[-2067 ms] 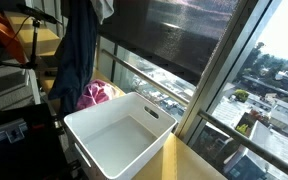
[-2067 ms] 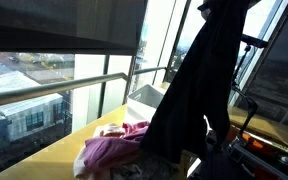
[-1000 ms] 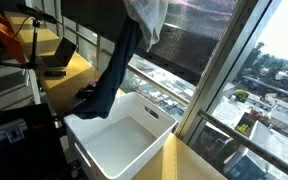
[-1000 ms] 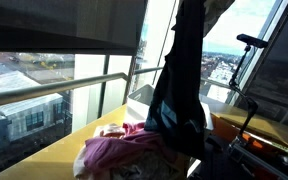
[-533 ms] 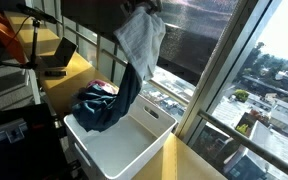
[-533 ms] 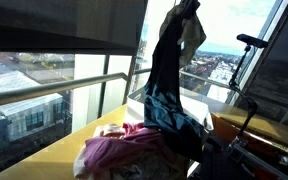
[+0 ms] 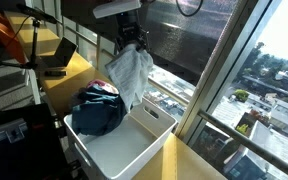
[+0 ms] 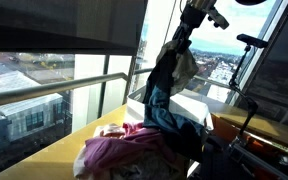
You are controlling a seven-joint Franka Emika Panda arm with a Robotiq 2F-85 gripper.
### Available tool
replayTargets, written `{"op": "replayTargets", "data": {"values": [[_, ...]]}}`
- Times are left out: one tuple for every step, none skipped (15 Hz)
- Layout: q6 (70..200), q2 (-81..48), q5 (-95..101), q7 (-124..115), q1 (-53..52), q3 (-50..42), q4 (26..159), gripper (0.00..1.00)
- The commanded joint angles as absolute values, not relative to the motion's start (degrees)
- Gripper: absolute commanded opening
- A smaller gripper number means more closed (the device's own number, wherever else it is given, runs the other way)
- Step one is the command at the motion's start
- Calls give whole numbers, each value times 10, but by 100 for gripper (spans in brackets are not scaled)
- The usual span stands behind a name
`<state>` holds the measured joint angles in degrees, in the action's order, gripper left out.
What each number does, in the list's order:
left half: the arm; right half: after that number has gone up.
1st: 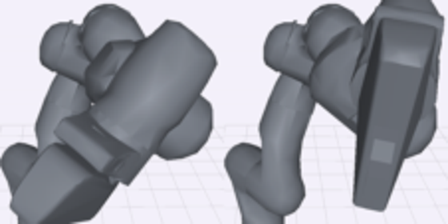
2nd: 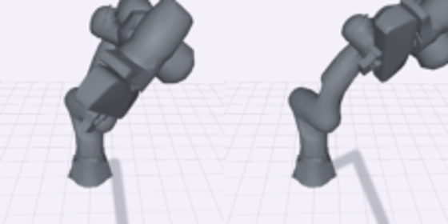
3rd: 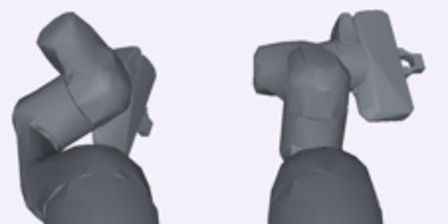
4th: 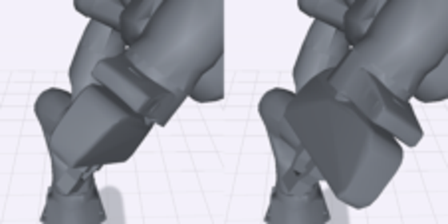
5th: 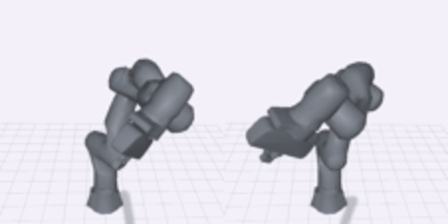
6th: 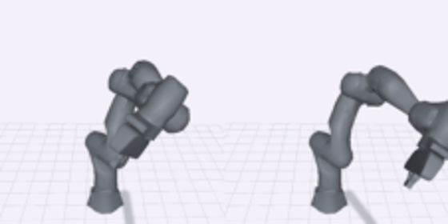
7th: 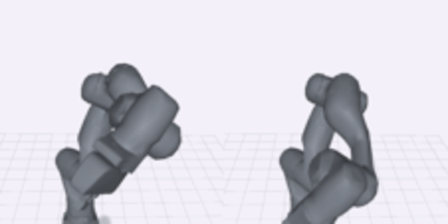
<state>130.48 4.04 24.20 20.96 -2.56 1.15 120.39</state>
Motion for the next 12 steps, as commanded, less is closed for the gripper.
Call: {"op": "replayTargets", "data": {"values": [[1344, 41, 230, 211, -20, 10, 1254, 33], [1351, 40, 230, 212, -19, 9, 1266, 40], [1357, 39, 230, 212, -19, 9, 1276, 48], [1362, 39, 232, 212, -19, 10, 1286, 54], [1367, 39, 234, 211, -19, 11, 1294, 62], [1372, 40, 234, 211, -19, 11, 1302, 69], [1375, 41, 234, 212, -20, 11, 1309, 77], [1381, 40, 230, 215, -21, 13, 1314, 84], [1388, 37, 230, 213, -24, 15, 1319, 90], [1393, 34, 231, 208, -31, 23, 1325, 98], [1402, 28, 232, 207, -36, 29, 1329, 100], [1412, 22, 236, 204, -42, 36, 1333, 100]]}}
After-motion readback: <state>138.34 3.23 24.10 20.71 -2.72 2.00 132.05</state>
